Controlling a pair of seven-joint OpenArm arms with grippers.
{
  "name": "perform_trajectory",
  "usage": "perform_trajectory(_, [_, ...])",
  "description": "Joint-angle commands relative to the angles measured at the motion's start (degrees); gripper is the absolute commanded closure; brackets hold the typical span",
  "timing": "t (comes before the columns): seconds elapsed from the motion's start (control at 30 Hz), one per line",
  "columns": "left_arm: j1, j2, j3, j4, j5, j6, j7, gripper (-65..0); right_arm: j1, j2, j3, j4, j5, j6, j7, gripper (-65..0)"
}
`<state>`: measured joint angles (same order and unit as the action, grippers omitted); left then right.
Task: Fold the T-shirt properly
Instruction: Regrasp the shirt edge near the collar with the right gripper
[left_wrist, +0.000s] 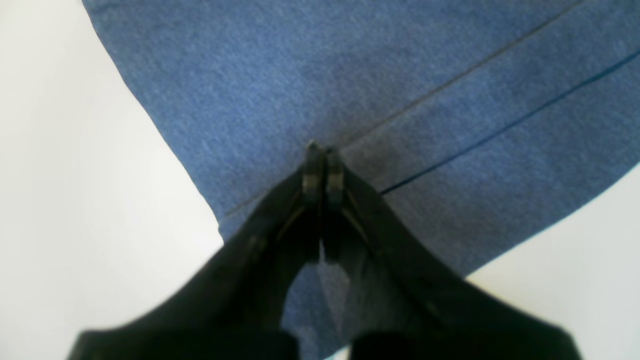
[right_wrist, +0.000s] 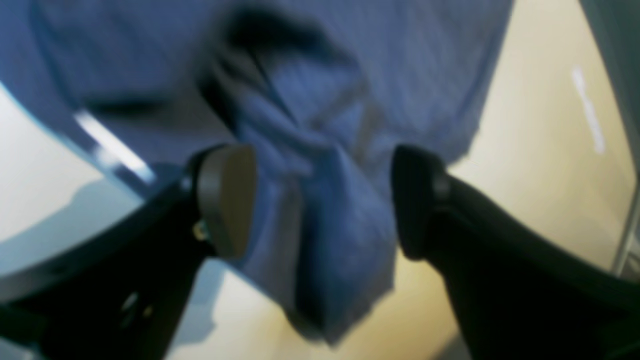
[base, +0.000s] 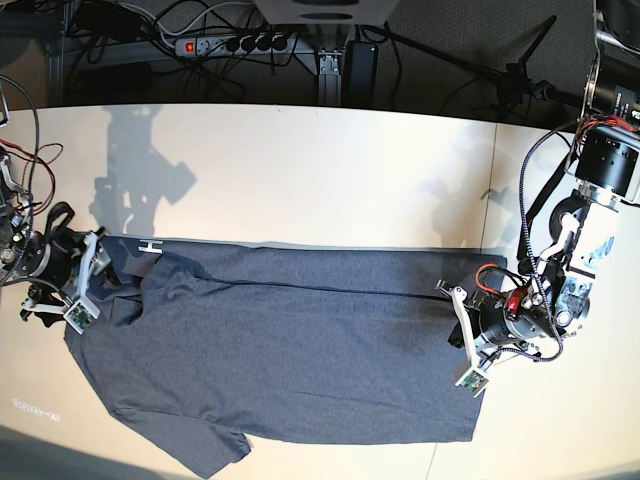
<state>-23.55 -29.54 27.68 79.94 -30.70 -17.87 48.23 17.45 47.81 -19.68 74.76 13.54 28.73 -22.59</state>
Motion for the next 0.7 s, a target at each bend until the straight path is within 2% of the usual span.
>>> perform_trajectory(0.0, [-1.88,-0.66,-0.5,0.96,-0.17,-1.36,-0.96,0.0,1.95,0.7,0.7,0.66,1.01,0.83,0.37,-41.9])
perform_trajectory(0.03, [-2.01,-0.66,-0.5,0.96,-0.17,-1.18,-1.05,0.0,2.27,0.2,0.7,0.66,1.81,0.85,-0.33,-39.2])
perform_trajectory(0.07, [-2.05,-0.66,-0.5,0.96,-0.15,-0.79,-1.05,0.0,2.6,-0.37,0.7,0.66,2.54,0.85,-0.92,-32.4])
perform_trajectory(0.1, [-2.16,-0.66,-0.5,0.96,-0.17,-0.74,-1.07,0.0,2.8,-0.81,0.7,0.66,2.82,0.81,-1.77,-22.0])
perform_trajectory(0.13, [-2.16,-0.66,-0.5,0.96,-0.15,-0.74,-1.07,0.0,2.91,-1.25,0.7,0.66,2.78,0.61,-2.67,-8.4])
perform_trajectory(0.17, [-2.16,-0.66,-0.5,0.96,-0.17,-0.76,-1.09,0.0,2.86,-1.53,0.7,0.63,2.78,0.42,-3.65,0.0])
perform_trajectory(0.33, [-2.16,-0.66,-0.5,1.97,-0.22,-0.76,-1.16,0.0,2.86,-1.81,1.05,0.59,2.71,-1.97,-7.13,0.0])
perform_trajectory(0.5, [-2.16,-0.68,-0.5,3.26,-0.17,-0.79,-0.98,0.0,2.84,-0.7,1.68,-1.09,2.99,-1.97,-9.44,0.0])
perform_trajectory(0.67, [-2.16,-0.66,-0.5,3.26,-0.2,-0.79,-1.05,0.0,2.86,1.22,1.68,-6.82,2.99,-1.99,-7.78,0.0])
